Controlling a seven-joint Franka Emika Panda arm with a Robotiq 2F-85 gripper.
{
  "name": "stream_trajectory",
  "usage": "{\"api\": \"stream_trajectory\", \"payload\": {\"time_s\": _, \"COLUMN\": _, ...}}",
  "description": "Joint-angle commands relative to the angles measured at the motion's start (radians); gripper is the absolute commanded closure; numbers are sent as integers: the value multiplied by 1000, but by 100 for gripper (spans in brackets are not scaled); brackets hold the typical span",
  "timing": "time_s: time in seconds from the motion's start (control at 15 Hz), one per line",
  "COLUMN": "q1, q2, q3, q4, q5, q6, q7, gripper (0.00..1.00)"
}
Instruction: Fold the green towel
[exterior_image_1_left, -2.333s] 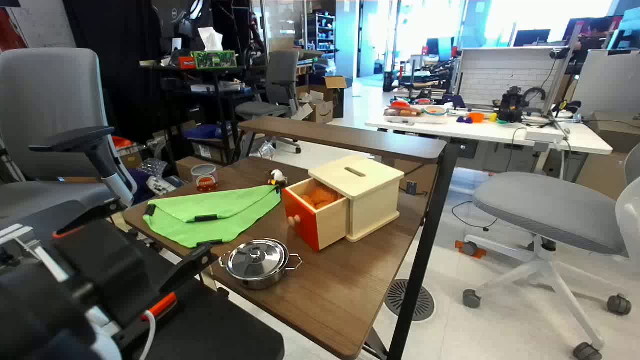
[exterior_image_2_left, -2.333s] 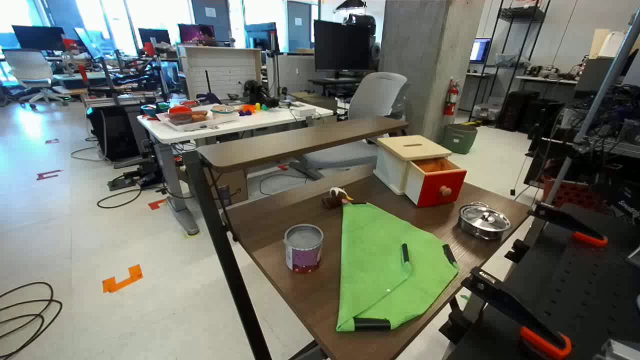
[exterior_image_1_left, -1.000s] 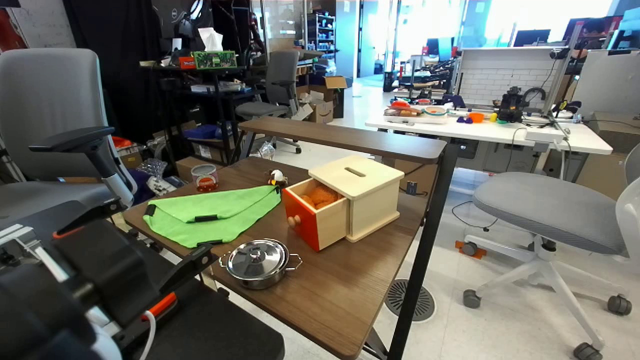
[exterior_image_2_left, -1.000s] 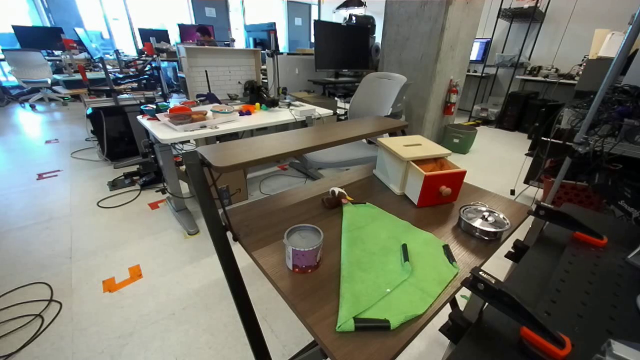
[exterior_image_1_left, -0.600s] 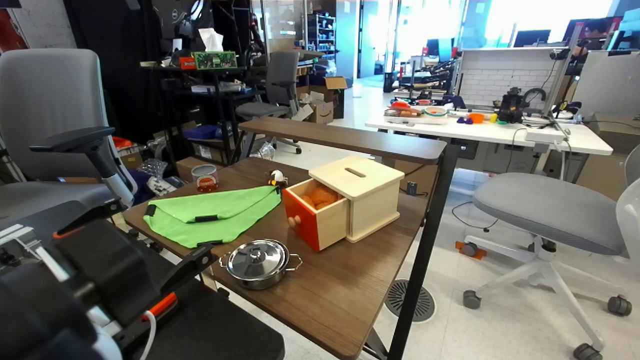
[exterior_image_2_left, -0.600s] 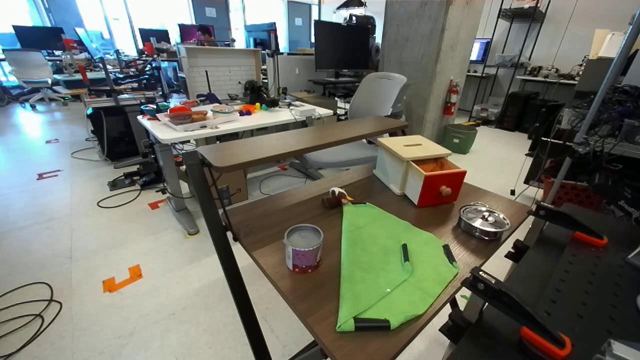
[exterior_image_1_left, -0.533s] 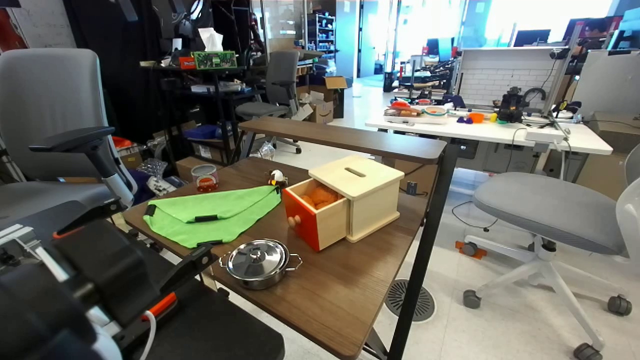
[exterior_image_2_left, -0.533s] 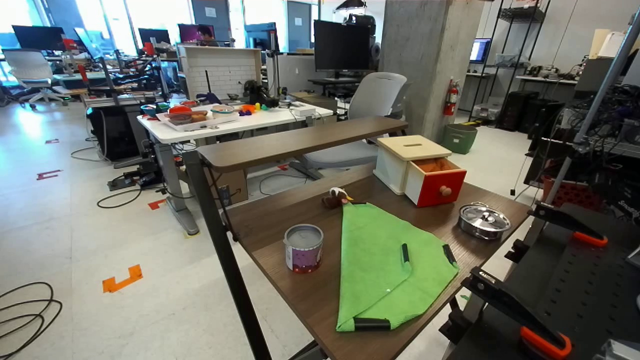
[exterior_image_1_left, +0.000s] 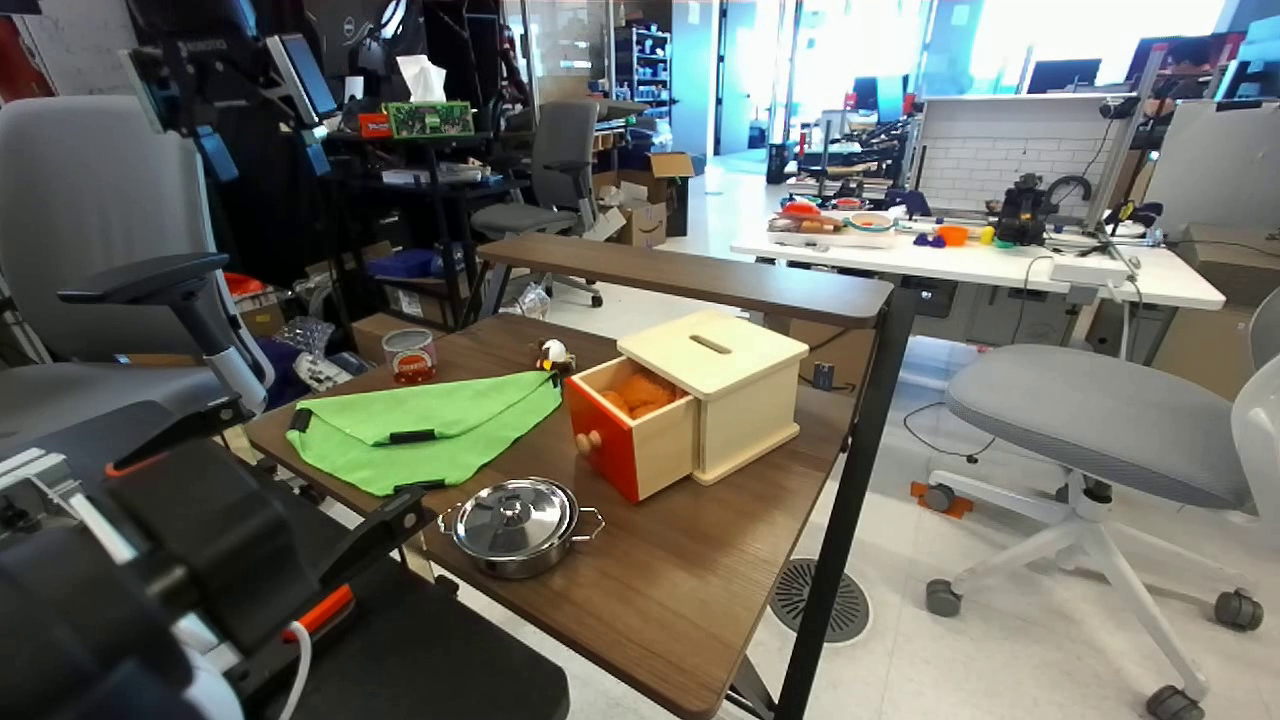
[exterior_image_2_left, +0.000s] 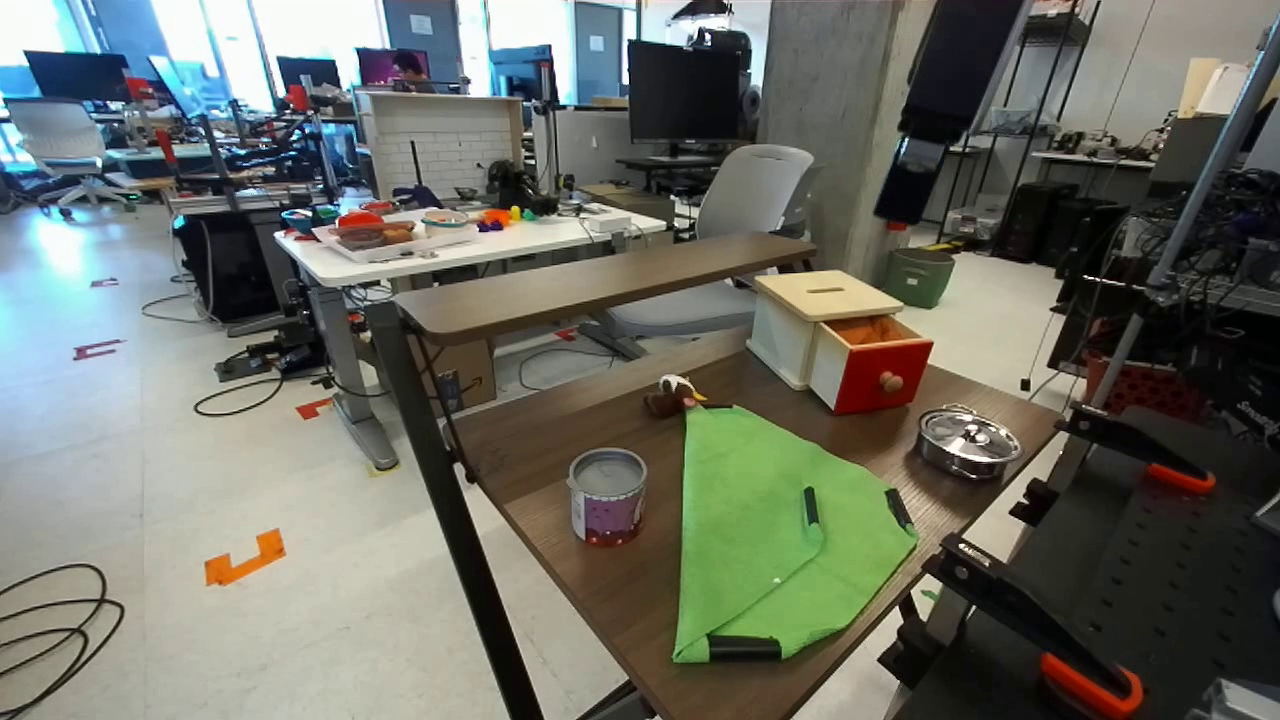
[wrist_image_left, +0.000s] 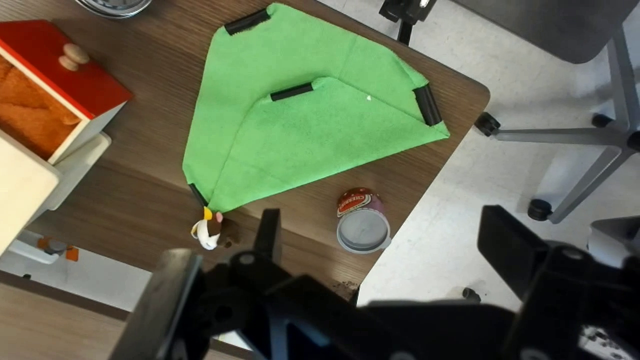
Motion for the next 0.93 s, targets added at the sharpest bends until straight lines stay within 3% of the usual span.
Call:
{"api": "stream_trajectory", "payload": {"time_s": 0.0, "q1": -3, "q2": 7, "q3": 6, "q4": -3, "q5": 1, "q6": 7, "q7": 0, "gripper": 0}}
{"api": "stream_trajectory", "payload": {"time_s": 0.4, "q1": -3, "q2": 9, "q3": 6, "q4": -2, "q5": 1, "q6": 8, "q7": 0, "gripper": 0}}
{"api": "stream_trajectory", "payload": {"time_s": 0.87, "q1": 3, "q2": 113, "q3": 8, "q4": -8, "q5": 26, "q6": 93, "q7": -10, "gripper": 0}}
